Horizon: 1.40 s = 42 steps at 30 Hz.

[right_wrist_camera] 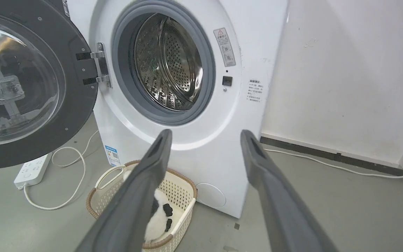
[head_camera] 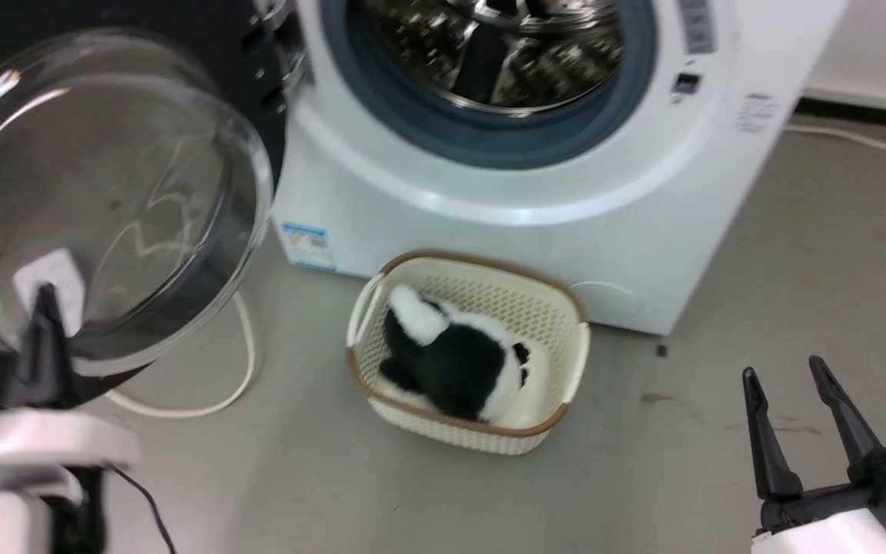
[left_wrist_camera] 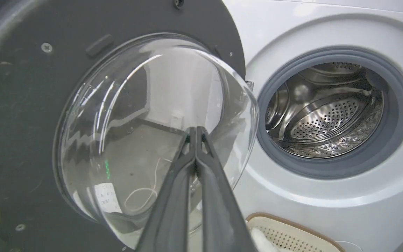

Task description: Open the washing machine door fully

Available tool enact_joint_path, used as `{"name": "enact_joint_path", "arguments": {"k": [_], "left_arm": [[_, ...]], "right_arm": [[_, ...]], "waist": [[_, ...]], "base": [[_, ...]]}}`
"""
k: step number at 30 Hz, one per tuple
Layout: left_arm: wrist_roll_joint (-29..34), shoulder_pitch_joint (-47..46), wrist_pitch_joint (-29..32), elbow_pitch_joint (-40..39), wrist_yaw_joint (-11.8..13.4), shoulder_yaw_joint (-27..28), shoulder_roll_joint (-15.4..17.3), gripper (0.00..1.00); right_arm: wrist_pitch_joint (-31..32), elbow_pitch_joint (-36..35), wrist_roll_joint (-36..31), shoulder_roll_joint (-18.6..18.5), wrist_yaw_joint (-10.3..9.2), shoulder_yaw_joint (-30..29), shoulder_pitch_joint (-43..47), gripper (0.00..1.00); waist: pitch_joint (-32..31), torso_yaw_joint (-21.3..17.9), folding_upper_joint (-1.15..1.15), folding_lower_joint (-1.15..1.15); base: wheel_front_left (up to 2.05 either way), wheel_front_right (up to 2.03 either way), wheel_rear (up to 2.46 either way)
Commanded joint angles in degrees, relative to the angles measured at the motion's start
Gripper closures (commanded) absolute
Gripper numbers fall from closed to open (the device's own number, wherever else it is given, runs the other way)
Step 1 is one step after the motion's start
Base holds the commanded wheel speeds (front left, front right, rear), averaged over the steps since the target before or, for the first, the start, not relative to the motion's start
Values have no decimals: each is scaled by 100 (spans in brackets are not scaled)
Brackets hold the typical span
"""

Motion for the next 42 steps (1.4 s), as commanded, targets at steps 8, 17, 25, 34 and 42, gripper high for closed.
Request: {"name": "enact_joint_path", "arguments": {"k": [8, 17, 25, 34, 42], "left_arm": [[590, 1147, -27, -1042, 149, -482, -760, 100], [1153, 1732, -28, -1257, 235, -935, -1277, 100], [1555, 1900, -28, -999, 236, -1355, -1418, 0], [1663, 1875, -28, -848, 282, -1410, -1472, 0], [1714, 1818, -28, -800, 292, -1379, -1484, 0]], "right_arm": [[-25, -131, 44, 45, 5, -25, 140, 0], [-25, -95, 197, 47, 5, 54, 381, 0], [-26, 71, 258, 47, 5, 25, 461, 0], [-26, 151, 281, 47, 5, 38, 447, 0], [-26, 172, 294, 48, 5, 68, 423, 0]], "waist": [[-616, -754, 0, 1], [-730, -1103, 0, 1], [-709, -1190, 0, 1], [-717, -1169, 0, 1], [-715, -1156, 0, 1]], "base": [[0, 0, 0], [0, 0, 0], [0, 0, 0], [0, 0, 0], [0, 0, 0]]}}
